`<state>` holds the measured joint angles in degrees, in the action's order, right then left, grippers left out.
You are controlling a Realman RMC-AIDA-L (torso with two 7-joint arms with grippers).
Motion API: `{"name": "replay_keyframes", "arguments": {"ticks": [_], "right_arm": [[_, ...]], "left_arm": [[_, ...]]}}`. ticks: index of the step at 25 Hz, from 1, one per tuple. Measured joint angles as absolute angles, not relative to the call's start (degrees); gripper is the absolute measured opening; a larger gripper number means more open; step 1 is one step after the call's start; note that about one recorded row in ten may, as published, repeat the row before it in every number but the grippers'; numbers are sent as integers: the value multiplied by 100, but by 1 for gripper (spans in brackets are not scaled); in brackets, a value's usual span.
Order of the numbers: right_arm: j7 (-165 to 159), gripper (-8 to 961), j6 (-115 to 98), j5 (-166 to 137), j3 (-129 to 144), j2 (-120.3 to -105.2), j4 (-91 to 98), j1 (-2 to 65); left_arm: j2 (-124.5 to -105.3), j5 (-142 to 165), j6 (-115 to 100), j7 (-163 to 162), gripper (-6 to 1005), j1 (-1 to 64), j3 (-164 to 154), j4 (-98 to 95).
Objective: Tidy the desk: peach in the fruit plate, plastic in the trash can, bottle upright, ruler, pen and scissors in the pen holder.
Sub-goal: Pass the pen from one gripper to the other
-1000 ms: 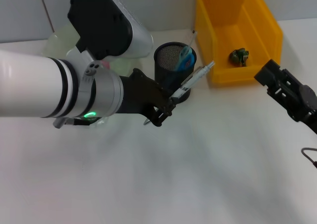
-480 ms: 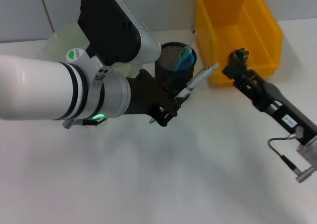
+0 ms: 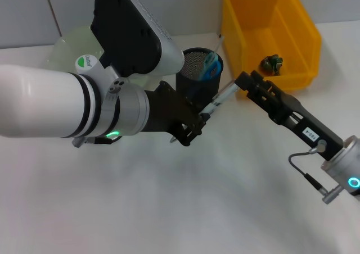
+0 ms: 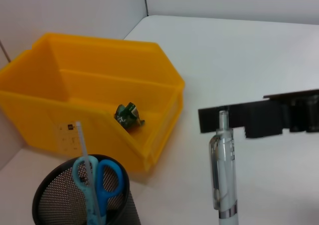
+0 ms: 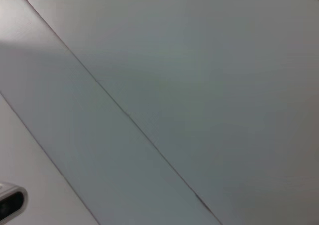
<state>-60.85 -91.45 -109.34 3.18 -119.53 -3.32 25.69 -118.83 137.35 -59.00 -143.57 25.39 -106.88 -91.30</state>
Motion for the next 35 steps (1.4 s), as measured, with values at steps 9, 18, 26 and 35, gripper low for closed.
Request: {"name": "replay_keyframes", "arguments": {"ticks": [9, 18, 26, 35], "right_arm": [[-6125, 689, -8952, -10940, 513, -11944, -380, 2677], [-6141, 485, -8882, -10951, 519, -11936, -386, 2709], [-6200, 444, -8850, -10954, 611, -11935, -363, 2760], [-6331, 381, -8809, -10954, 661, -11930, -321, 2781]], "left_arm": [[-11883, 13637, -5885, -14353, 125, 2551, -10635, -9078], [-11883, 13632, -5868, -14352, 125, 2572, -10634, -9060], [-11883, 13621, -5862, -14352, 125, 2608, -10645, -9031], [-11883, 13549, -5854, -14334, 124, 2647, -10637, -8930]]}}
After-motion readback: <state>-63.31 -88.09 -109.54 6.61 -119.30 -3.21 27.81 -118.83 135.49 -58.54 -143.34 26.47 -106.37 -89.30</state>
